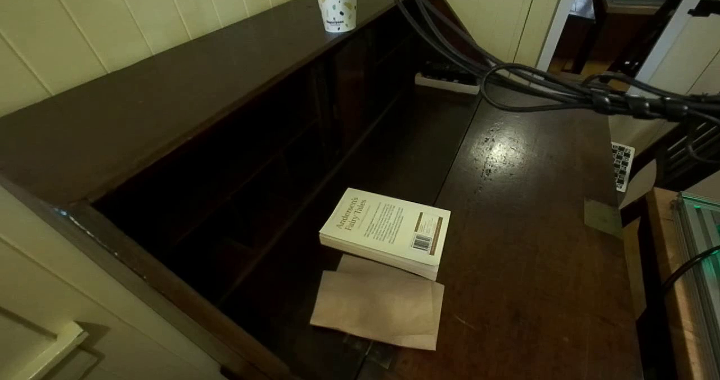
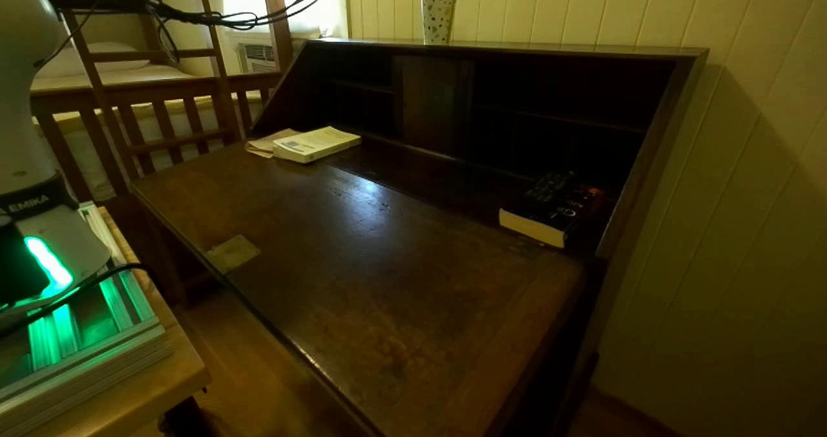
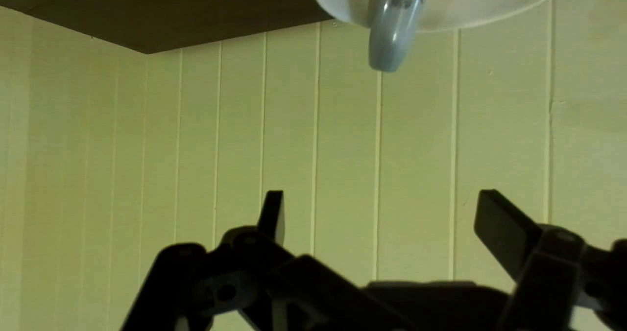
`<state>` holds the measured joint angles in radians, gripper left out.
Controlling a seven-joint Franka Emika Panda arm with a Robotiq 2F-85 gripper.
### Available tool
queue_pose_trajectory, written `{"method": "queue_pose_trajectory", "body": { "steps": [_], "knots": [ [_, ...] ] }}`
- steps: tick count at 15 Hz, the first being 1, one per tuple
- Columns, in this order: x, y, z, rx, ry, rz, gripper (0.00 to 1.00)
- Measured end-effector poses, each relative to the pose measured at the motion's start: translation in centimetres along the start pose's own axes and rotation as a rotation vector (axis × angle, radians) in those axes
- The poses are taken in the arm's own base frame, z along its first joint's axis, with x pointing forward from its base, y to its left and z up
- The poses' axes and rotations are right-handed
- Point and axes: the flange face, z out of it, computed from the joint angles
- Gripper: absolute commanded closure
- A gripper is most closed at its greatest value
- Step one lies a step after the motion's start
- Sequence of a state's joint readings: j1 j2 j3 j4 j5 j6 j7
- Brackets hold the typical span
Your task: Put the sharpie into the cup
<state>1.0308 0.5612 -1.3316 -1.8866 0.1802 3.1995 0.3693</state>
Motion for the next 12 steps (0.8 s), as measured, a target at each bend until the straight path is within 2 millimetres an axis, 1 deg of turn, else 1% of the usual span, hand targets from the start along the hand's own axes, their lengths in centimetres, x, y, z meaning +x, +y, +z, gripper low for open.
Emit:
{"method": "queue_pose_trajectory", "body": {
  "steps": [7, 12],
  "knots": [
    [1.8, 2.1, -2.2, 0.063, -0.174, 0.008, 0.00],
    [1.9, 2.4, -3.2, 0.126, -0.337, 0.016, 0.00]
  ]
}}
